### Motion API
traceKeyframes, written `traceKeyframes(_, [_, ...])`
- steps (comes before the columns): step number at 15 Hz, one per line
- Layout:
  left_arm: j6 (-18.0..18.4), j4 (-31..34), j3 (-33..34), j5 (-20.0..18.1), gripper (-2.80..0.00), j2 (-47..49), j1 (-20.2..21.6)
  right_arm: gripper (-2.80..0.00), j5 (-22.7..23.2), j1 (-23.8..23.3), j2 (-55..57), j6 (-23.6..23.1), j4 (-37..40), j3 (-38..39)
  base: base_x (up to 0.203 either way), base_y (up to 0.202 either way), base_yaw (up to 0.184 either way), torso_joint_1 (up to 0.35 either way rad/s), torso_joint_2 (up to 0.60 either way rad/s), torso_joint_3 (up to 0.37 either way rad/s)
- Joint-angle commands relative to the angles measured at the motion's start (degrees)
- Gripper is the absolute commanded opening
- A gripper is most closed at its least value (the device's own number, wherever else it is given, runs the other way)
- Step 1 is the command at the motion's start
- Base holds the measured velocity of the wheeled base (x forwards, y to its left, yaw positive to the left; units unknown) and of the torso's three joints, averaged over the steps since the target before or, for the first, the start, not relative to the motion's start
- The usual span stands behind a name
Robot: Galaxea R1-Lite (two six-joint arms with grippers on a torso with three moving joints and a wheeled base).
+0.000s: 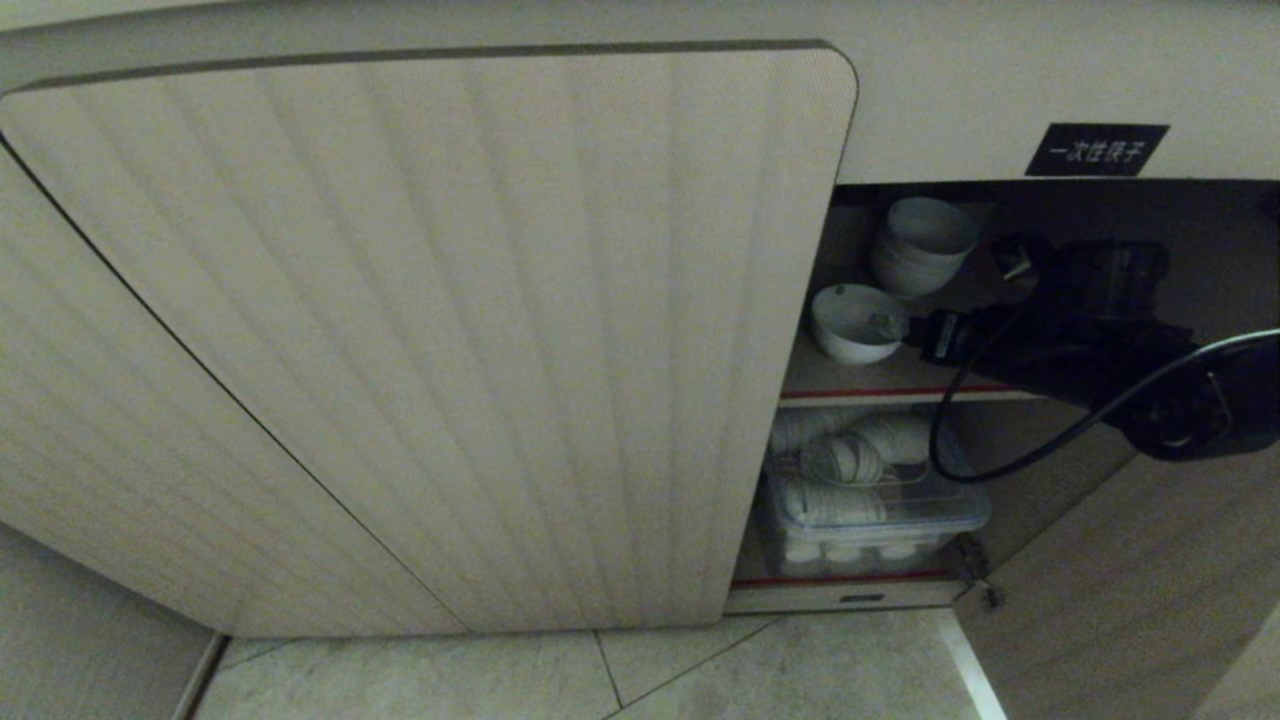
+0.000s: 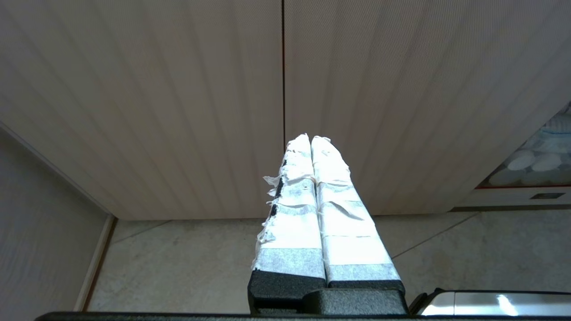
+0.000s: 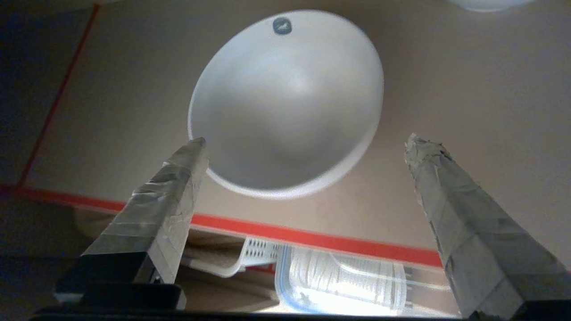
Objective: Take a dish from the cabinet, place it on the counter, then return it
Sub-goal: Take the bowl from the cabinet
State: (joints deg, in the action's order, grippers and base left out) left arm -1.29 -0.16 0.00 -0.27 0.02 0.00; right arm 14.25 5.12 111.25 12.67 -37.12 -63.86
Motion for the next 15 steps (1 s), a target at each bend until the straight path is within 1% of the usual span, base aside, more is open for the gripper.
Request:
traceKeyframes(1, [-0.03, -0.09, 0.0, 0.0, -2.8, -0.02, 0.0, 0.0, -0.61, 0.4, 1.59, 0.16, -0.16, -1.46, 0.0, 0.0, 0.0, 0.0, 0.0, 0.0])
traceKeyframes(8, [-0.03, -0.02, 0.0, 0.0, -2.8, -0.02, 0.0, 0.0, -1.07, 0.42, 3.09, 0.34, 3.83, -5.47, 0.0, 0.0, 0.0, 0.0, 0.0, 0.0])
traceKeyframes(11, [-0.03, -0.02, 0.0, 0.0, -2.8, -0.02, 0.0, 0.0, -1.07, 0.42, 3.61, 0.34, 4.06, -6.25, 0.0, 0.0, 0.0, 0.0, 0.0, 0.0])
traceKeyframes(15, [-0.03, -0.02, 0.0, 0.0, -2.8, -0.02, 0.0, 0.0, -1.23, 0.33, 4.15, 0.32, 7.2, -8.66, 0.0, 0.0, 0.0, 0.0, 0.0, 0.0])
